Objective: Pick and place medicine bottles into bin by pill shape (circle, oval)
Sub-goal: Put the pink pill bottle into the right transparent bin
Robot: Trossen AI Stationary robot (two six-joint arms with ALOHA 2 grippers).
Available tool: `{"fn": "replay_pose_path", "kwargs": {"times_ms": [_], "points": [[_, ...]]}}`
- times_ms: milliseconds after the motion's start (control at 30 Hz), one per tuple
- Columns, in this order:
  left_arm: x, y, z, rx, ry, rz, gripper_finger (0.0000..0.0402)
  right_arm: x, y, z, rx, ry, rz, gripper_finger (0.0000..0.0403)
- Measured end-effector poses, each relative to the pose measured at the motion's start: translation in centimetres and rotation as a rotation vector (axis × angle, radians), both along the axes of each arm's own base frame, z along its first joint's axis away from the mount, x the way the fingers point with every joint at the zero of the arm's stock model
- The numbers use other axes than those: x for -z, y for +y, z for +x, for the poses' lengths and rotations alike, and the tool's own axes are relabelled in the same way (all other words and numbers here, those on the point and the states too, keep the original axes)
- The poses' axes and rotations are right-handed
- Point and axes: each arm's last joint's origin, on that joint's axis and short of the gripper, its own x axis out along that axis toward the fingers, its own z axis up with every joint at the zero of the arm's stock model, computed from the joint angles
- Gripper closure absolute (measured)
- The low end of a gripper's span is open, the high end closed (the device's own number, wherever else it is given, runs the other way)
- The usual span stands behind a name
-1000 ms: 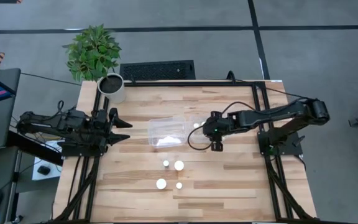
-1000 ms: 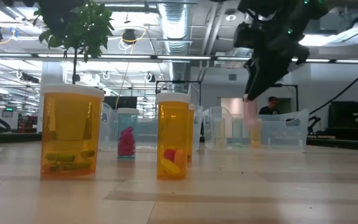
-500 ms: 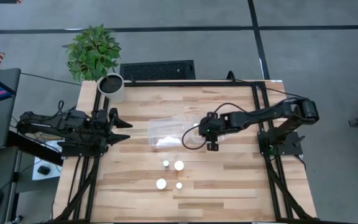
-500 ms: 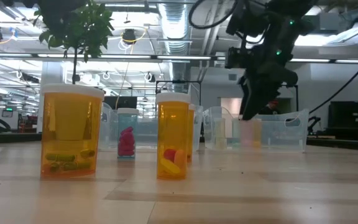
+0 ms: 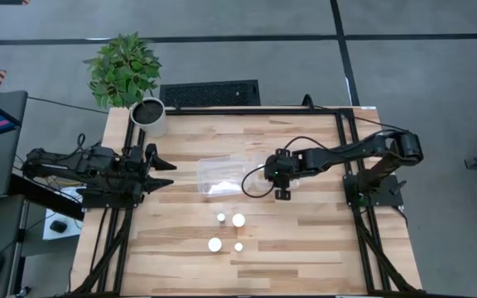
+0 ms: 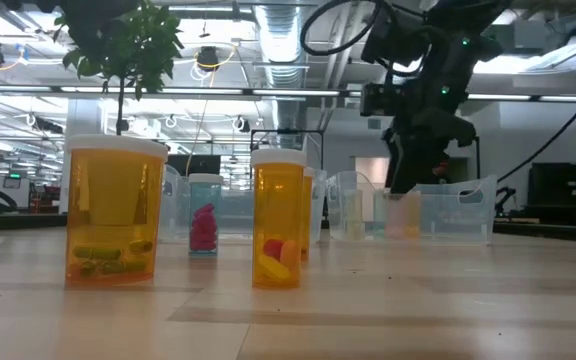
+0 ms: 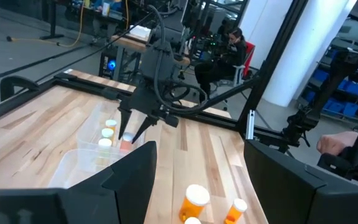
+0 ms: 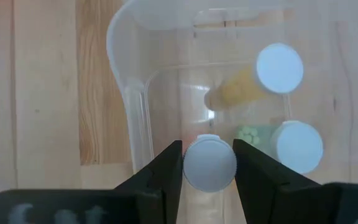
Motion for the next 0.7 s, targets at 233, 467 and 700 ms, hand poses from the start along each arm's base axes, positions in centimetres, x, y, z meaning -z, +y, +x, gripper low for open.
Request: {"fn": "replay_pose_path", "kwargs": {"times_ms": [233,467,700], "points": [[0.02,0.00,0.00,0.000,0.002,-0.001,0.0166,0.46,-0.05,0.20,-0.004,0.007,0.026,0.0261],[0.02,0.00,0.00,0.000,0.002,-0.001,0.0166,0.45,-0.06,0.12,-0.003,0.016,0.027,0.0253],[0.02,0.00,0.00,0.000,0.002,-0.001,0.0166,0.44,-0.06,0.12,-0.001,0.014,0.028,0.0240]]}}
